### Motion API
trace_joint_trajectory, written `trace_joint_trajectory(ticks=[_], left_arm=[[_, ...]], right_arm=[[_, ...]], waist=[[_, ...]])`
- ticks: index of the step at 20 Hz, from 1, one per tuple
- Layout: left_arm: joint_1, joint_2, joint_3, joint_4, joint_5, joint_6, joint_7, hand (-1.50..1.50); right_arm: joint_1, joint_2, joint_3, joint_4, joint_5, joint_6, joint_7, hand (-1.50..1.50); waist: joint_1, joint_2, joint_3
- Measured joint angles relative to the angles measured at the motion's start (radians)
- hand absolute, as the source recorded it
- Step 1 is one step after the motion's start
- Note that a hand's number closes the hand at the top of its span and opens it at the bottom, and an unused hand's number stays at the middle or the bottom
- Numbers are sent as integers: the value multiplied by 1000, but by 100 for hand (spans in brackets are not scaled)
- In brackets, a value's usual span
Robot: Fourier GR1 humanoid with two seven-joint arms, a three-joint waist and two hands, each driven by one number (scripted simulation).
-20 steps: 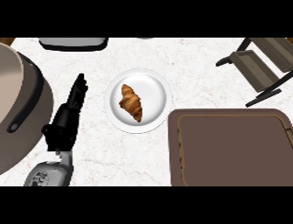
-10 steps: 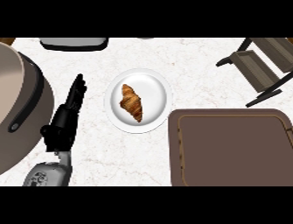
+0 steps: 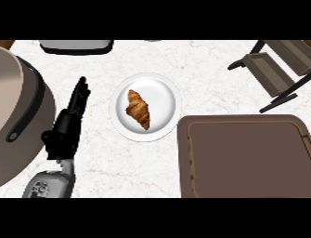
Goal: Pick the can from the tray and place it in the tiered basket
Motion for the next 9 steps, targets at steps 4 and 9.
trace_joint_trajectory(ticks=[4, 9], left_arm=[[2, -4, 1, 8, 3, 0, -7, 0], [4, -9, -1, 3, 4, 2, -6, 0]], right_arm=[[49, -129, -84, 73, -50, 28, -21, -150], [162, -277, -154, 158, -96, 106, -118, -150]], waist=[[-4, 2, 1], [-8, 4, 4]])
